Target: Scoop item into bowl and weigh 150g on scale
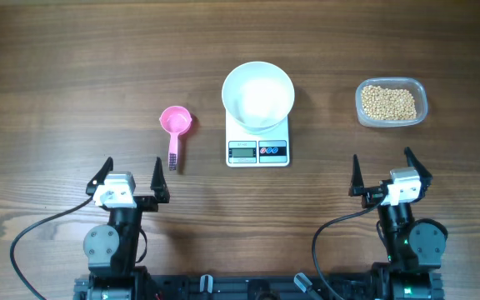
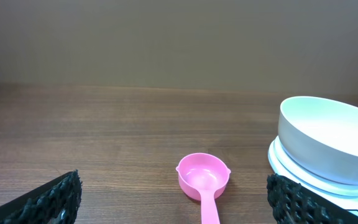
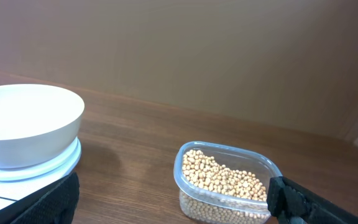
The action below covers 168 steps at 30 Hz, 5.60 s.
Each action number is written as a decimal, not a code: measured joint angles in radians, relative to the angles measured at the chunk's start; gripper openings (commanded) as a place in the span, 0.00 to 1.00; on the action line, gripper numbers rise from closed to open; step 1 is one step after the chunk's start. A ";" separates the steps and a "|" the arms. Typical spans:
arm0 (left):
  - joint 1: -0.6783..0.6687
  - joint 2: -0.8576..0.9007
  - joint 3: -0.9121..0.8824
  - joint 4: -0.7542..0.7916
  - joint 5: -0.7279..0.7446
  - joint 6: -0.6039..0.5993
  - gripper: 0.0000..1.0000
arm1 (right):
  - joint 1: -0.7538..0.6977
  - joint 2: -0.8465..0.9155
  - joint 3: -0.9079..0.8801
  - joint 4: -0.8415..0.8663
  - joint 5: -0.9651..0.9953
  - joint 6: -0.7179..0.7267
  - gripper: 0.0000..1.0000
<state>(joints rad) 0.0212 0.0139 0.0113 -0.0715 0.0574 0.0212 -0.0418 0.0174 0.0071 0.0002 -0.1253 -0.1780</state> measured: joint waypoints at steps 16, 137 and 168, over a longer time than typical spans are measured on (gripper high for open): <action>0.000 0.001 0.000 0.000 0.000 0.000 1.00 | 0.000 0.000 0.000 0.000 0.000 0.000 1.00; 0.008 1.871 1.405 -1.046 0.189 -0.238 0.87 | 0.000 0.000 0.000 0.000 0.000 0.000 1.00; 0.008 1.910 1.192 -0.760 0.336 -0.145 0.52 | 0.000 0.000 0.000 0.000 0.000 0.000 1.00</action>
<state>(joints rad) 0.0292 1.9236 1.2034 -0.8318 0.3931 -0.1238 -0.0418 0.0174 0.0067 0.0002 -0.1249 -0.1783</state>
